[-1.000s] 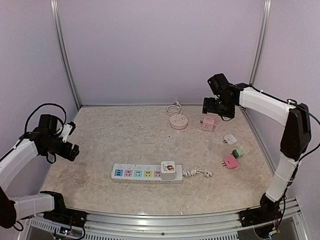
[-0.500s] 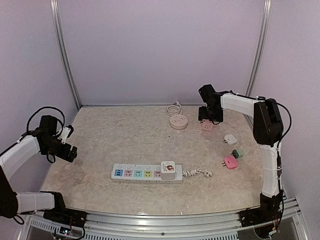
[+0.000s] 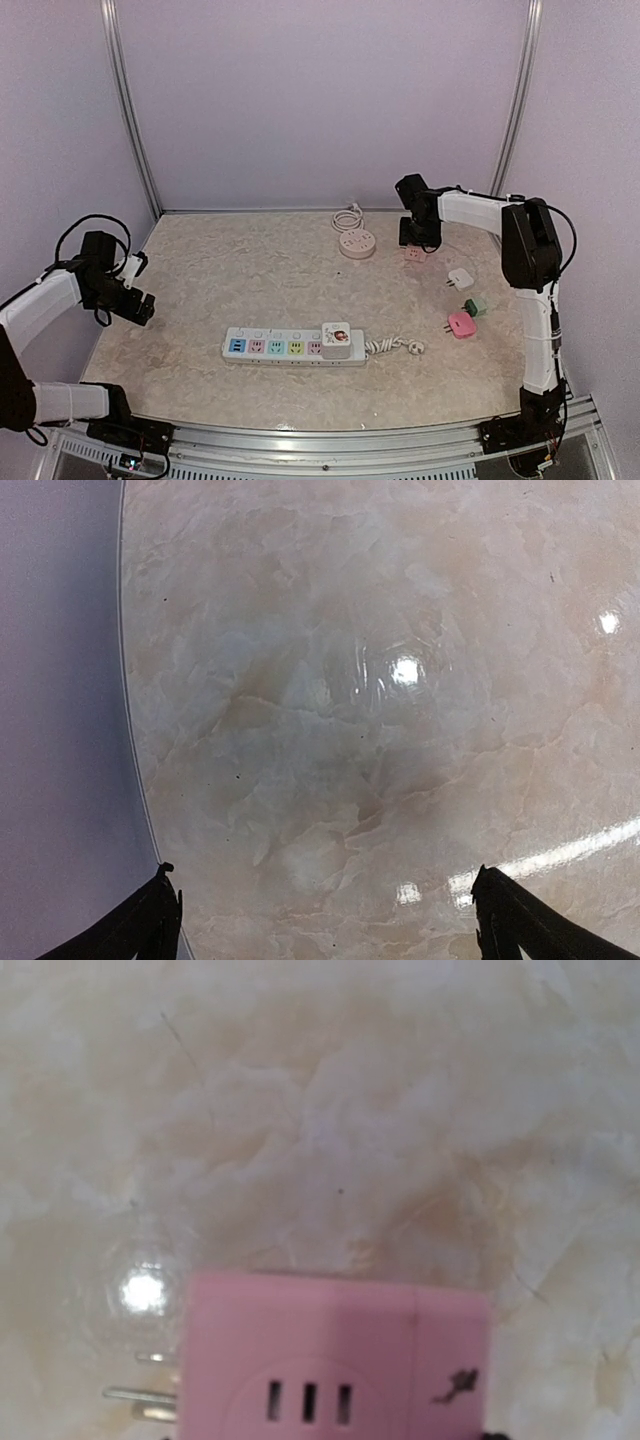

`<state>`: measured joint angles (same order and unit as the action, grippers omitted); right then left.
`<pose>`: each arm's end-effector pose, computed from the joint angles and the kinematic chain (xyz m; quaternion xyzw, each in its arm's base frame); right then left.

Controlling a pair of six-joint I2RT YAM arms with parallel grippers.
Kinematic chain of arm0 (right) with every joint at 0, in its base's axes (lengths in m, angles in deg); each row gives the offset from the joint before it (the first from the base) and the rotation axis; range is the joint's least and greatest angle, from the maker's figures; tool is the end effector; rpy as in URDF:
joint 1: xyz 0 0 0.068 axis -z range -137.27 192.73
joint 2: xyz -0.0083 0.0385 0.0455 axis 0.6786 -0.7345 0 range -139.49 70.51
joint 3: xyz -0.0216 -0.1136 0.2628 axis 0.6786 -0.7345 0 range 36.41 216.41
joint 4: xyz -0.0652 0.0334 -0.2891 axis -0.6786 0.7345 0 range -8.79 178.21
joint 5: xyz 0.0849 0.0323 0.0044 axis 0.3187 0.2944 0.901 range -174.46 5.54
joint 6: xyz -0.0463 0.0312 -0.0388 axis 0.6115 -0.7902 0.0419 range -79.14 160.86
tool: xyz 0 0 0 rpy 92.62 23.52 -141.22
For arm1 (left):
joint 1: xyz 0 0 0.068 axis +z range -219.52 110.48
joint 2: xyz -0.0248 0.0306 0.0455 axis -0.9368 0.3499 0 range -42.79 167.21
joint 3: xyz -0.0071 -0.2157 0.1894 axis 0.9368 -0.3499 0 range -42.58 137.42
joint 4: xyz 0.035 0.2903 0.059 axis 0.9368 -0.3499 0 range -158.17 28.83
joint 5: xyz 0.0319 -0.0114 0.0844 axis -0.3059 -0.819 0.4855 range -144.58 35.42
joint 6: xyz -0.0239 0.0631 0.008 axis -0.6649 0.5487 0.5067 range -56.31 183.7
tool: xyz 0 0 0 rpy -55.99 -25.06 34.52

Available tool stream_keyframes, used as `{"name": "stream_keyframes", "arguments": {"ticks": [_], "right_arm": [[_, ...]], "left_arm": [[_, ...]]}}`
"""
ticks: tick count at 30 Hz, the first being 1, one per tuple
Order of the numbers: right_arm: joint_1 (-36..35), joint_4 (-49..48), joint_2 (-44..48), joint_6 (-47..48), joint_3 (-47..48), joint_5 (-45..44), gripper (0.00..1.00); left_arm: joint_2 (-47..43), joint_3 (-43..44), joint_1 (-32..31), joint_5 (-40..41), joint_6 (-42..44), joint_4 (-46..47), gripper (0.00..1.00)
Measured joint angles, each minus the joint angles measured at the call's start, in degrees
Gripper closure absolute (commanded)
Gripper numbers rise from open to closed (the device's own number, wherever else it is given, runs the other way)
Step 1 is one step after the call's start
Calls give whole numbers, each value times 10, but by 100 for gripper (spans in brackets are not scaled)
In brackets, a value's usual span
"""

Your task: Insert the plug

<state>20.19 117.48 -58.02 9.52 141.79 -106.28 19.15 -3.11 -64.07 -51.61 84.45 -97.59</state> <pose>0.5082 0.1890 0.1677 0.1223 0.9406 -0.0455 0.3135 0.2394 0.0257 0.1965 0.1213 0.9554 0.0851 0.2554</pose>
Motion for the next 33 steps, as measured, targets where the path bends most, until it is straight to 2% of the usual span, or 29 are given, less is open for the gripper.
{"name": "stream_keyframes", "arguments": {"ticks": [4,7,8,13,18,22,25,28,33], "right_arm": [[2,-2,0,1,0,2,70],[2,-3,0,5,0,4,97],[2,-4,0,8,0,6,100],[3,-28,19,29,-30,30,100],[-2,-36,87,56,-94,70,100],[-24,-37,157,78,-109,88,100],[-69,-45,216,88,-110,99,100],[-139,-53,263,95,-100,103,100],[-271,-78,288,121,-58,90,100]], "left_arm": [[0,0,0,0,0,0,1],[0,0,0,0,0,0,1],[0,0,0,0,0,0,1],[-1,0,0,-8,1,0,1],[-1,16,1,-32,13,-18,1],[0,76,1,-61,40,-61,2],[1,148,-10,-73,64,-96,2],[2,230,-65,-75,93,-138,2],[0,374,-214,-82,132,-212,1]]}}
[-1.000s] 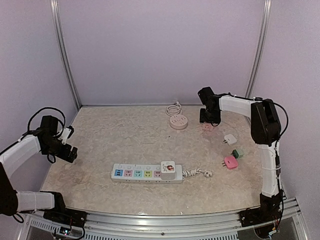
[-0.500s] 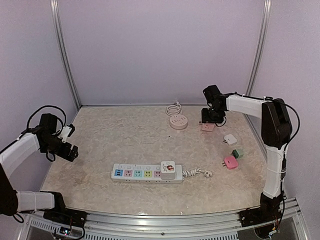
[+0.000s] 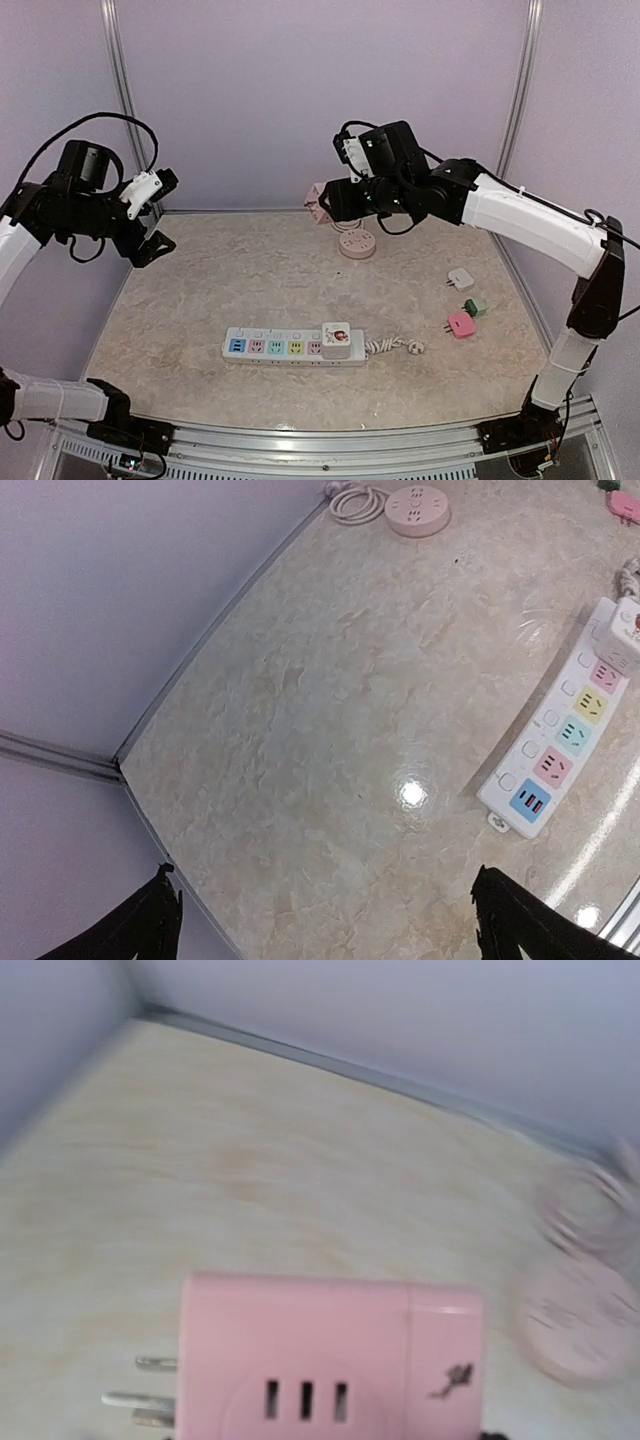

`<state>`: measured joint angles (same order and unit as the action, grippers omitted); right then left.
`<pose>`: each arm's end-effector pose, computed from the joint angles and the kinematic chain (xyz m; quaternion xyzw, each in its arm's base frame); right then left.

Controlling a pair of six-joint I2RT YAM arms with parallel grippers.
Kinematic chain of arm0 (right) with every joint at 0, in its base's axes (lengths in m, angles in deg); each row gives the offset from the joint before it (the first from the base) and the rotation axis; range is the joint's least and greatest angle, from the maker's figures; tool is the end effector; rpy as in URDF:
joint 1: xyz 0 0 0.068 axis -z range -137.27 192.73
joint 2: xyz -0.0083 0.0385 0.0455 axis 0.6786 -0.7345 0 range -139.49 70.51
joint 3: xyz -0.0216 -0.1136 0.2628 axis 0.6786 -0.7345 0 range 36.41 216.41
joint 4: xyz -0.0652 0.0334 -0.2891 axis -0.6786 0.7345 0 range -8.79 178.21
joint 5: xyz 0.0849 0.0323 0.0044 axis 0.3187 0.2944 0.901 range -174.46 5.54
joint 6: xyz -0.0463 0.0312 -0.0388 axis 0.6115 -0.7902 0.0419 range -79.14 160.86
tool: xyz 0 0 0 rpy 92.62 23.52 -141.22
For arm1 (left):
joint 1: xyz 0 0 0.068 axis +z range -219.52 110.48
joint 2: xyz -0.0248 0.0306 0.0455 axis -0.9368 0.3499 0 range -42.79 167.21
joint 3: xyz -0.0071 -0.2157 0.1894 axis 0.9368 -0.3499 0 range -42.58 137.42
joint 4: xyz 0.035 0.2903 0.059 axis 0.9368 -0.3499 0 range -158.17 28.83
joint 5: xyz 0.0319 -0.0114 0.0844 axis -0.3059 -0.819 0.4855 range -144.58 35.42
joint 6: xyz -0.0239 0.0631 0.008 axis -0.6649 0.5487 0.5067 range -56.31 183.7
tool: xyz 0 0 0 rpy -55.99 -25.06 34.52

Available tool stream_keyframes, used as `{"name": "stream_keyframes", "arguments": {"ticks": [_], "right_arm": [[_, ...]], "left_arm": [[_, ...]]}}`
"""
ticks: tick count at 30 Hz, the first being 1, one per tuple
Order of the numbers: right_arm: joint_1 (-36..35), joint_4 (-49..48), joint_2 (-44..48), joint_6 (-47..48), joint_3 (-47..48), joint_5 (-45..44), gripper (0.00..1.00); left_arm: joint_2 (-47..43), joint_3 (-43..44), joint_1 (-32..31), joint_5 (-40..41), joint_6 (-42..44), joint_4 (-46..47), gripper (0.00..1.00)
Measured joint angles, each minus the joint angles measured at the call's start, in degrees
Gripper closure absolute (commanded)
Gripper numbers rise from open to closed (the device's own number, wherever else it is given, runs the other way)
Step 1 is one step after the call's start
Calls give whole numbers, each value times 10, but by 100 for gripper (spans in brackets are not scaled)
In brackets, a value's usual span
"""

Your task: Insert the plug

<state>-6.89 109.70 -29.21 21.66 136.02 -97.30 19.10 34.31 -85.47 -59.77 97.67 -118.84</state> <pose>0.3091 0.3448 0.3868 -0.1692 0.8395 0.2073 0.4729 0.2312 -0.0712 0.4039 0.4026 0.8218 0.0218 0.4025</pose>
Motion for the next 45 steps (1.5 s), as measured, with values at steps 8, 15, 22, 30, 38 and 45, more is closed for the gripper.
{"name": "stream_keyframes", "arguments": {"ticks": [8,15,22,30,38,45], "right_arm": [[-184,-90,14,156,3,-43,100],[-262,-216,55,333,-98,-8,100],[-268,-278,66,465,-130,53,100],[-274,-304,66,534,-130,92,100],[-279,-313,66,559,-130,118,100],[-283,-314,64,568,-130,146,100]], "left_arm": [[-81,83,-168,-17,37,-75,1],[-192,61,-205,-87,78,-75,1],[-156,75,-223,-152,90,-75,1],[-144,32,-251,-161,101,-36,1],[-191,-11,-265,-161,109,-15,6],[-198,-43,-267,-157,109,3,15]]}}
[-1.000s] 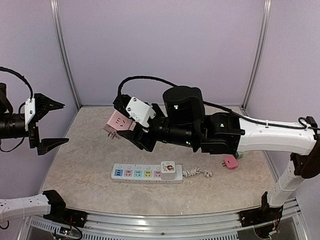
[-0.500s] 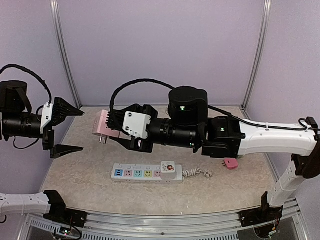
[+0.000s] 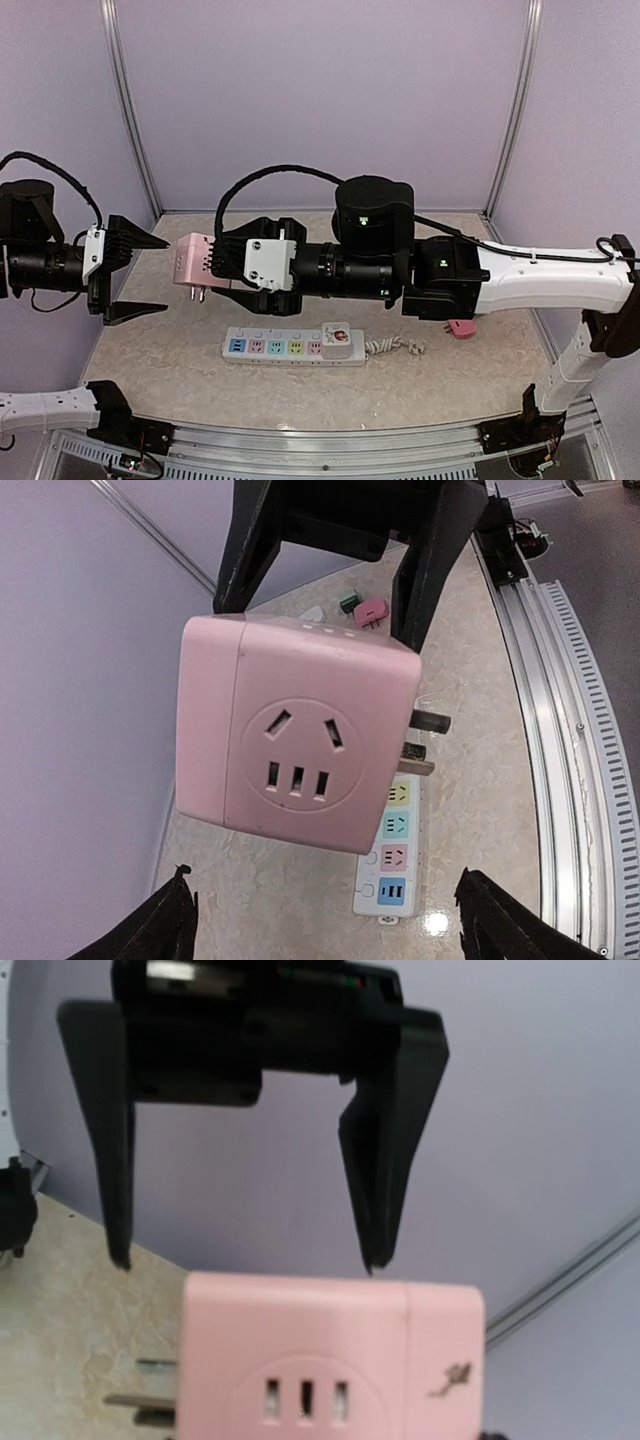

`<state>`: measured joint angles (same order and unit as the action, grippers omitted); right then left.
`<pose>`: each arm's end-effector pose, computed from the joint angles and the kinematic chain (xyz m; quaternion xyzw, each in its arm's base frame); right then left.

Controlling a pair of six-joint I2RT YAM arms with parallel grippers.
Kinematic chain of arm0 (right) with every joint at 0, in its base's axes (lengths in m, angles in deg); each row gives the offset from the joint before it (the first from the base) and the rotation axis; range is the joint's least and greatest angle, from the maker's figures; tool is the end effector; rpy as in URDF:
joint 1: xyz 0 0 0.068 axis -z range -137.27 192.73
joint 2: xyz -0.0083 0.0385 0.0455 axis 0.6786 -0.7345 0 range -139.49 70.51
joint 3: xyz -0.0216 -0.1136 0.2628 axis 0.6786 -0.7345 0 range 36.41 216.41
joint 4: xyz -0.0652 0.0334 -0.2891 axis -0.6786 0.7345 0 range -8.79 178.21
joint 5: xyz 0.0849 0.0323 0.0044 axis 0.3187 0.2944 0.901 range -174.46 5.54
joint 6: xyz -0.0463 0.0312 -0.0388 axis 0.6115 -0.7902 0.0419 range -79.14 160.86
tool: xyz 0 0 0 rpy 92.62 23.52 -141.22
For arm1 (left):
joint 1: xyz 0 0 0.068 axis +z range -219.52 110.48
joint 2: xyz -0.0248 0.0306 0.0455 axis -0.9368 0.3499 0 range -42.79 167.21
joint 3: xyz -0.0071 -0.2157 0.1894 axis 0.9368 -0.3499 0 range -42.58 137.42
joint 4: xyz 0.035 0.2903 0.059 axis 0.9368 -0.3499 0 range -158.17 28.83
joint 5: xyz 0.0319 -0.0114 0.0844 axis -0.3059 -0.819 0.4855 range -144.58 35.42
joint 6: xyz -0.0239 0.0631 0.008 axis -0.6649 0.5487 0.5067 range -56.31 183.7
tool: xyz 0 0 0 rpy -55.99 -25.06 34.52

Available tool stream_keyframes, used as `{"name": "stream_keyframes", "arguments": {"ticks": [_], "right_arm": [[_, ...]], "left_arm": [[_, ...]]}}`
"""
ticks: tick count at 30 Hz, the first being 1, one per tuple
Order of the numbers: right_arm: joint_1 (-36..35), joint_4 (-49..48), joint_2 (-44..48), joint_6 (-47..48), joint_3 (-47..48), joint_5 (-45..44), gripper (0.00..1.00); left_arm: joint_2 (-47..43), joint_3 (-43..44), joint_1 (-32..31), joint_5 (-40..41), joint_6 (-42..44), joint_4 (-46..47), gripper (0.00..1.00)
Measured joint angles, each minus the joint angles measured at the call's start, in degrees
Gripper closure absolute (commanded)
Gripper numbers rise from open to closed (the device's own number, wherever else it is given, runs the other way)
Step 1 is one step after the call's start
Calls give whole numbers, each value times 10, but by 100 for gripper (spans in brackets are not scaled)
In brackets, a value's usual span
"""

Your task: Insert the plug

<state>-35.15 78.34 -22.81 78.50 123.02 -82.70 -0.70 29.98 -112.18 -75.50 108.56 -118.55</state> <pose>0.0935 0.4438 0.4096 -0.6233 0.3807 0.2454 0.6374 0.0890 -0.1085 0.4396 0.6483 0.5396 -0.1448 0.5173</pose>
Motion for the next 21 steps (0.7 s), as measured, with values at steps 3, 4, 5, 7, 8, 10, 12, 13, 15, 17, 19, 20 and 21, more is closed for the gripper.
{"name": "stream_keyframes", "arguments": {"ticks": [3,4,5,7,8,10,12,13,15,17,19,20,21], "right_arm": [[-4,0,-4,4,0,3,100],[-5,0,-6,5,0,4,100],[-6,0,-7,5,0,6,100],[-7,0,-11,7,0,9,100],[-8,0,-12,7,1,10,100],[-8,0,-15,8,1,11,100],[-8,0,-17,9,1,12,100],[-8,0,-18,10,1,13,100],[-8,0,-18,11,1,15,100],[-8,0,-19,13,2,19,100],[-8,0,-23,15,6,22,100],[-8,-1,-25,16,9,23,100],[-8,-1,-27,17,11,24,100]], "left_arm": [[-7,-16,-3,4,0,2,15],[-9,-21,-3,5,0,3,16],[-11,-26,-4,6,0,5,16],[-13,-31,-5,7,-3,7,16],[-13,-31,-5,8,-5,9,15],[-13,-31,-5,8,-6,14,14],[-14,-31,-6,8,-7,17,13],[-14,-31,-9,9,-6,18,14],[-14,-31,-15,9,-4,21,15],[-16,-31,-23,12,1,26,18],[-17,-31,-32,16,7,31,21],[-17,-31,-37,19,11,34,22],[-17,-31,-43,21,15,37,22]]}}
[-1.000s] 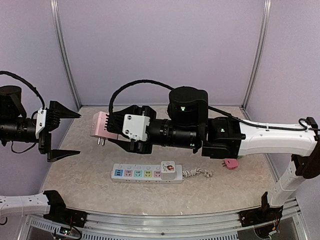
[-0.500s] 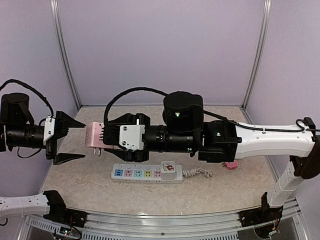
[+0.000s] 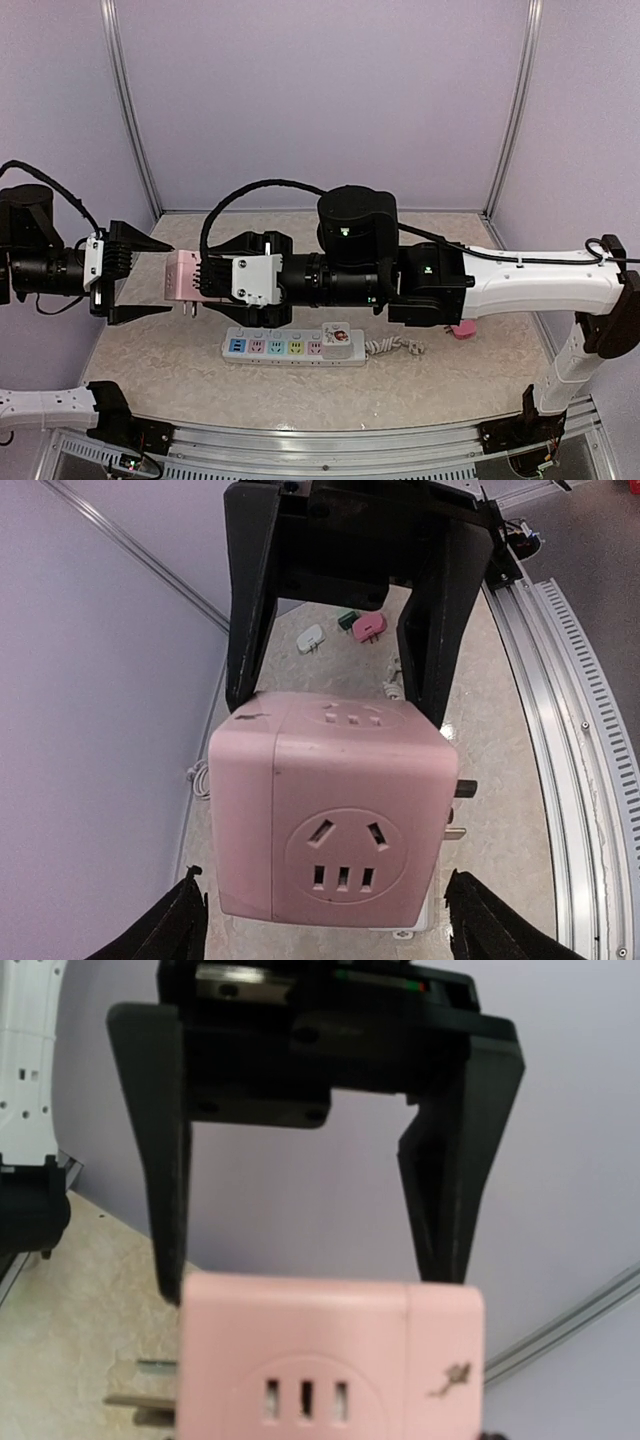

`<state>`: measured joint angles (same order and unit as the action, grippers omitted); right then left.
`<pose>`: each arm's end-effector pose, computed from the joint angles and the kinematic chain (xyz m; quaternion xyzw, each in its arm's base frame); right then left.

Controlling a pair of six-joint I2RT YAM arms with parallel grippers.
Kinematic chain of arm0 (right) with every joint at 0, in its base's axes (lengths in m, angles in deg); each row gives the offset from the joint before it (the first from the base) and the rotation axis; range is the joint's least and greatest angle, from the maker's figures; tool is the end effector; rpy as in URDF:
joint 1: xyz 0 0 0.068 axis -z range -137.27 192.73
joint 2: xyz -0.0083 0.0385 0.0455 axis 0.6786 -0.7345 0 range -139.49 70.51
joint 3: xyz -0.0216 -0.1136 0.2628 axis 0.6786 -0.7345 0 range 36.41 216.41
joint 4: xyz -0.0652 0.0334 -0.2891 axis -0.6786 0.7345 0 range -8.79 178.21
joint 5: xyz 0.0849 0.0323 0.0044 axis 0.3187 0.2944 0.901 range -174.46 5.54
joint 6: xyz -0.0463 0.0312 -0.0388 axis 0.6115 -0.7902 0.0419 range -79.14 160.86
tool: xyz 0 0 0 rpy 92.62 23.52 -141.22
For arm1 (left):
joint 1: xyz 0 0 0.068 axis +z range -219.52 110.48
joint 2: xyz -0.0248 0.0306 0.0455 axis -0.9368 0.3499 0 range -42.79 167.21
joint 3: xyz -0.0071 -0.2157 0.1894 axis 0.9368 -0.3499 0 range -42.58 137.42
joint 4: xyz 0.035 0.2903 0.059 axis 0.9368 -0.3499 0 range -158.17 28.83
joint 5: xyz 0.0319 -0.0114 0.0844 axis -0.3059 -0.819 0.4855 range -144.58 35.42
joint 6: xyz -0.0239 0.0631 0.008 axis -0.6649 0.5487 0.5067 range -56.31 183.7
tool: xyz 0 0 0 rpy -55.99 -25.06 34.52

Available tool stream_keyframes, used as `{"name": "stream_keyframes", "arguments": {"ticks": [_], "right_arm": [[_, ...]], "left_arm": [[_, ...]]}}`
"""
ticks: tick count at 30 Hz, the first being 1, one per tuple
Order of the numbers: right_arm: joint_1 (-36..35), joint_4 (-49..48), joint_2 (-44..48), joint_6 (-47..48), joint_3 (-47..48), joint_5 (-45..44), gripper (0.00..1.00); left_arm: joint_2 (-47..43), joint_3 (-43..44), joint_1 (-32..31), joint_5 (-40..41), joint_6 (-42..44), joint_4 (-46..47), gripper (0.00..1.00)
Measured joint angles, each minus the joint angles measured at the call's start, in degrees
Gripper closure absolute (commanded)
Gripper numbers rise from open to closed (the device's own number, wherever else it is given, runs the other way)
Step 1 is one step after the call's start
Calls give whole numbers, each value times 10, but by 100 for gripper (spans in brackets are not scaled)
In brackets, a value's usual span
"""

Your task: Insert the plug

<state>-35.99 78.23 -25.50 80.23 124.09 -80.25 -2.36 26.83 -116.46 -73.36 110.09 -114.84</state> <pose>0.0873 0.4586 0.3970 -0.6464 0.3588 0.2521 0.6245 0.0837 -0.1153 0.4320 0.6646 0.5060 -0.1399 0.5317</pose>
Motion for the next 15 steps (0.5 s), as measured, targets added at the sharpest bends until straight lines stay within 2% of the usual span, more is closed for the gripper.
{"name": "stream_keyframes", "arguments": {"ticks": [5,8,10,15], "right_arm": [[0,-2,-5,3,5,4,100],[0,-4,-5,4,6,9,100],[0,-4,-5,5,6,12,100],[0,-3,-7,9,6,13,100]], "left_arm": [[6,0,-20,13,20,5,23],[10,0,-28,19,30,6,30],[13,0,-31,23,37,5,38],[16,0,-37,33,51,5,71]]}}
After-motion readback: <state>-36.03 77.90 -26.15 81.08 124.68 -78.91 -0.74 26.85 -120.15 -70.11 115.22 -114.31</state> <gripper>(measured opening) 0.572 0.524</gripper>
